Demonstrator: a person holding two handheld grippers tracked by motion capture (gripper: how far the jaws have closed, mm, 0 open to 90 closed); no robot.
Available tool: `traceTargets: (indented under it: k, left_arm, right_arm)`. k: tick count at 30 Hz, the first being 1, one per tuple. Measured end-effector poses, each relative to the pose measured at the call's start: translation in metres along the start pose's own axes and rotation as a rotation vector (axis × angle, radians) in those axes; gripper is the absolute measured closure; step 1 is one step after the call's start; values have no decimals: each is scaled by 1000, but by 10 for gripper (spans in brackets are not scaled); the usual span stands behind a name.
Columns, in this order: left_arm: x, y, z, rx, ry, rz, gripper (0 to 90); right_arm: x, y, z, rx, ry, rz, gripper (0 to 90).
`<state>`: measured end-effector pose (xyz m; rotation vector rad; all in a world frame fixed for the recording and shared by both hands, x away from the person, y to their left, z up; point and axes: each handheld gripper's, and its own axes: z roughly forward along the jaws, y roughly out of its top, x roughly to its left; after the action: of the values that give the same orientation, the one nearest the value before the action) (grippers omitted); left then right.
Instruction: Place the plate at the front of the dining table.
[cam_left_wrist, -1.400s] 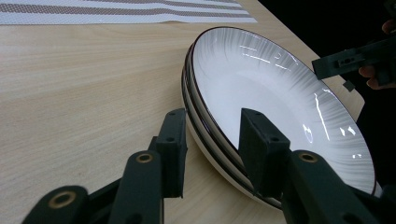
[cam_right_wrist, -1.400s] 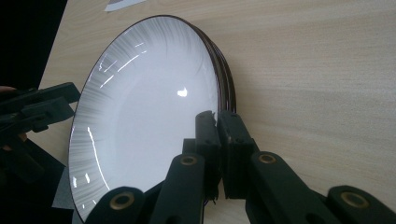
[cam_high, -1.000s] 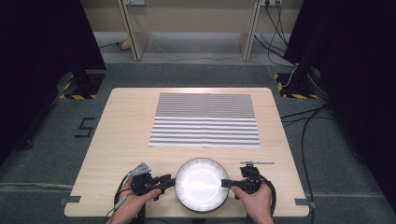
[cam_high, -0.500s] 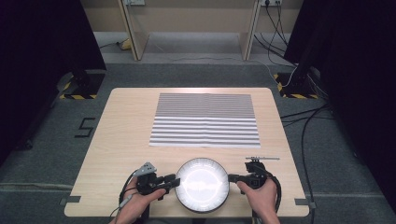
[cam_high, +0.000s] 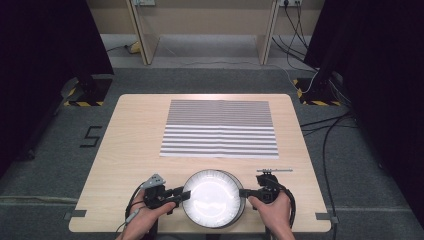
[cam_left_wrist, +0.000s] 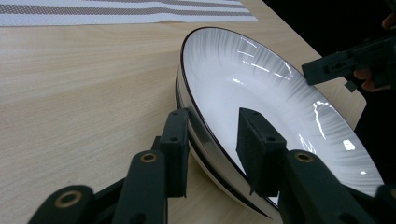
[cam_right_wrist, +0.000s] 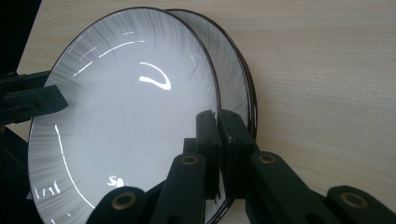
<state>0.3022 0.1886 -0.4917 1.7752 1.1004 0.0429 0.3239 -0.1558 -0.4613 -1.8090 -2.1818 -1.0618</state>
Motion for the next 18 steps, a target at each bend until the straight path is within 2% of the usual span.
traceTargets:
  k: [3,4,7,12,15,18]
  left_arm:
    - [1,-1,-2,-7,-6,-2,648]
    - [0,0,-2,-5,-7,4,650]
    - [-1,-1,-1,0,-2,21,659]
    - [0,-2,0,-11,-3,36,666]
    - [0,-5,4,-19,-10,30,672]
    - [0,-6,5,-24,-8,34,672]
  right_arm:
    - [-2,-2,9,24,16,18,840]
    - [-2,-3,11,16,20,24,809]
    - [-5,-3,10,14,54,69,763]
    - [-8,-2,9,27,93,103,708]
    - [-10,-1,9,32,120,142,670]
    - [-14,-3,8,17,152,187,670]
